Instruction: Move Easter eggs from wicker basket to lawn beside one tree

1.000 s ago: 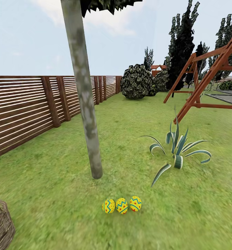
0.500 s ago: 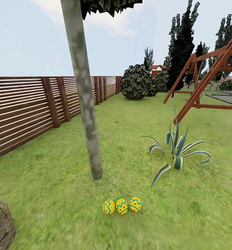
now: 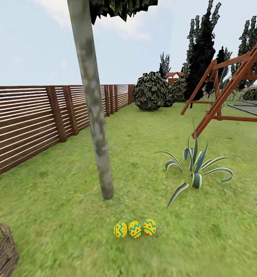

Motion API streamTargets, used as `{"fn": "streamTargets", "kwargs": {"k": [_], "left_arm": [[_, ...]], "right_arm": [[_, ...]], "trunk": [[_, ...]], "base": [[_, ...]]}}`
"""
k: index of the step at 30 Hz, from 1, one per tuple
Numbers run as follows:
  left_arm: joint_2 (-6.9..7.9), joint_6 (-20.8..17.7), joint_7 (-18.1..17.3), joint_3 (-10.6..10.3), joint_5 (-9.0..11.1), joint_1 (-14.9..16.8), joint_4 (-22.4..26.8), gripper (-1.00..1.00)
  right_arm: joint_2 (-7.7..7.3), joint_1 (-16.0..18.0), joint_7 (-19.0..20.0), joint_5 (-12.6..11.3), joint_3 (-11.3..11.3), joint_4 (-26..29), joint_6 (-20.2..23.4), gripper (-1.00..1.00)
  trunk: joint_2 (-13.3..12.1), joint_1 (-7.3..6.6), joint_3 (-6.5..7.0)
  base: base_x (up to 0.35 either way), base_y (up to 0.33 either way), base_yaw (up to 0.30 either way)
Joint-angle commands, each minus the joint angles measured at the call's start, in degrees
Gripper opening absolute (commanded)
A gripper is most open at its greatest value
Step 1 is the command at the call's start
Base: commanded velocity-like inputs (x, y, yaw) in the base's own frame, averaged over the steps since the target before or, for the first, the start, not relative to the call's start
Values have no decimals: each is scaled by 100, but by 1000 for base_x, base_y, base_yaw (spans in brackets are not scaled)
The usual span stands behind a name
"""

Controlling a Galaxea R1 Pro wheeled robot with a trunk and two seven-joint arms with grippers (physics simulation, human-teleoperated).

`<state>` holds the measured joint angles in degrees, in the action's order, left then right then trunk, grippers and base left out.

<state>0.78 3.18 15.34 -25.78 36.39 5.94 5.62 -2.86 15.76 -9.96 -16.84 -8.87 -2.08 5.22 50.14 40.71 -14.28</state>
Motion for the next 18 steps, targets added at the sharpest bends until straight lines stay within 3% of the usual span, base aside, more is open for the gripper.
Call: {"fn": "streamTargets", "kwargs": {"k": [1, 18], "left_arm": [[1, 12, 22, -50, 52, -23, 6, 100], [-8, 0, 25, -50, 59, -254, 0, 100]], "right_arm": [[-1, 7, -16, 17, -44, -5, 6, 100], [-4, 6, -14, 19, -44, -3, 7, 100]], "trunk": [[-36, -22, 11], [-718, -395, 317]], "base": [[0, 0, 0], [0, 0, 0]]}}
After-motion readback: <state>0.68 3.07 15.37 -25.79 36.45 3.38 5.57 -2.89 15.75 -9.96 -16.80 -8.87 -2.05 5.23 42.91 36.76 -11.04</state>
